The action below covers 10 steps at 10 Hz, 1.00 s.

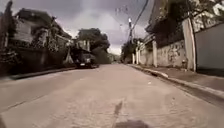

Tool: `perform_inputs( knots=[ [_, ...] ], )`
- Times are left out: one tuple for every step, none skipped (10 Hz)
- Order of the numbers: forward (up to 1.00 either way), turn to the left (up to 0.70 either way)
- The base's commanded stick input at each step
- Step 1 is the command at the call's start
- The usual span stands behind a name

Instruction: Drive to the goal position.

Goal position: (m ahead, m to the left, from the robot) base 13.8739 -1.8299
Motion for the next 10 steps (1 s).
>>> perform_inputs(
  knots=[
    [1.0,0.0],
    [1.0,0.0],
    [1.0,0.0],
    [1.0,0.0],
    [1.0,0.0],
    [1.0,0.0],
    [1.0,0.0],
    [1.0,0.0],
    [1.0,0.0],
    [1.0,0.0]
  ],
)
